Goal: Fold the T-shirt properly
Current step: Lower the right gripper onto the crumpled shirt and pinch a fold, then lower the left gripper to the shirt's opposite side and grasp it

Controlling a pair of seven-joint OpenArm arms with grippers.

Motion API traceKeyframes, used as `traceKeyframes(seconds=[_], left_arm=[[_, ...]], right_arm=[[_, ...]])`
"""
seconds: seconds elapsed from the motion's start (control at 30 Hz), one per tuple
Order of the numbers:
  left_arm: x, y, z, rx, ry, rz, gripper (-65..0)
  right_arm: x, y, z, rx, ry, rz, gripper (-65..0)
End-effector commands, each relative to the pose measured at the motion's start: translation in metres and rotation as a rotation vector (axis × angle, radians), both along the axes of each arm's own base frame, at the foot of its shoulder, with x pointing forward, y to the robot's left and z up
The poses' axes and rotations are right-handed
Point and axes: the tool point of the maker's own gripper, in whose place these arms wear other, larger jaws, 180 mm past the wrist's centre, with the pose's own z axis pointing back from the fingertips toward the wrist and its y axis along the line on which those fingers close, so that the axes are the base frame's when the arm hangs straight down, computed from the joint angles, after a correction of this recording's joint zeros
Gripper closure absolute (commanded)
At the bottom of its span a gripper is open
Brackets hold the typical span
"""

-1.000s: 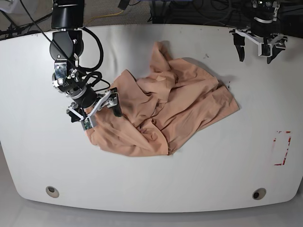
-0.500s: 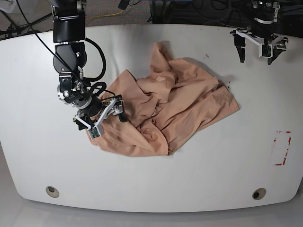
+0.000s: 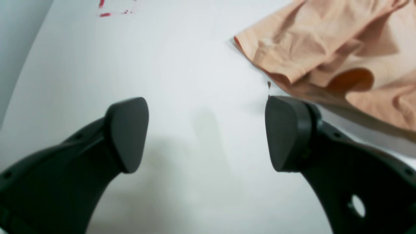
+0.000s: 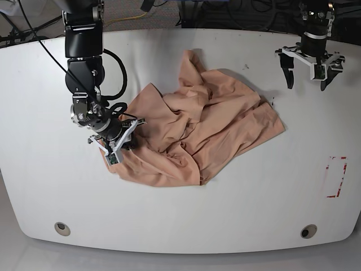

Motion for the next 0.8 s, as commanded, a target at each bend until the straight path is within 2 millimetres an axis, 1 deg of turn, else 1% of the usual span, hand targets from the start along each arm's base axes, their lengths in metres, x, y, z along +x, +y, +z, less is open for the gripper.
traceKeyframes(seconds=[0.0, 0.07, 0.13, 0.17, 0.3, 0.33, 0.4, 0.5, 0.6, 0.67, 0.77], left_arm=[[0.011, 0.000, 0.016, 0.014, -0.063, -0.011, -52.6], [0.015, 0.002, 0.012, 0.012, -0.034, 0.000, -52.8], [0.022, 0.004, 0.011, 0.010, -0.012, 0.015, -52.8], [0.030, 0.005, 0.012, 0.008, -0.008, 0.022, -52.8], [0.050, 0.006, 0.011, -0.013, 0.040, 0.052, -52.8], [0.054, 0.006, 0.012, -0.017, 0.045, 0.053, -52.8], [0.069, -0.004, 0.015, -0.032, 0.049, 0.033, -52.9], [0.083, -0.014, 0.010, -0.038, 0.078, -0.020, -52.9], [0.098, -0.024, 0.002, -0.038, 0.120, -0.075, -52.9], [0.106, -0.030, -0.005, -0.042, 0.148, -0.107, -52.9], [0.113, -0.035, -0.014, -0.048, 0.169, -0.130, -52.9]], right_arm=[[0.015, 0.000, 0.022, 0.021, -0.073, -0.005, 0.0], [0.013, 0.001, 0.025, 0.022, -0.082, -0.002, 0.0], [0.008, 0.002, 0.029, 0.015, -0.098, 0.006, 0.0], [0.007, 0.004, 0.035, 0.013, -0.117, 0.013, 0.0], [0.001, 0.010, 0.056, 0.007, -0.178, 0.036, 0.0], [0.000, 0.011, 0.059, 0.007, -0.189, 0.040, 0.0], [-0.004, 0.013, 0.066, 0.006, -0.209, 0.045, 0.0], [-0.006, 0.015, 0.068, 0.004, -0.216, 0.049, 0.0], [-0.011, 0.015, 0.064, 0.004, -0.204, 0.050, 0.0], [-0.013, 0.015, 0.061, 0.005, -0.198, 0.050, 0.0], [-0.015, 0.014, 0.060, 0.005, -0.193, 0.049, 0.0]])
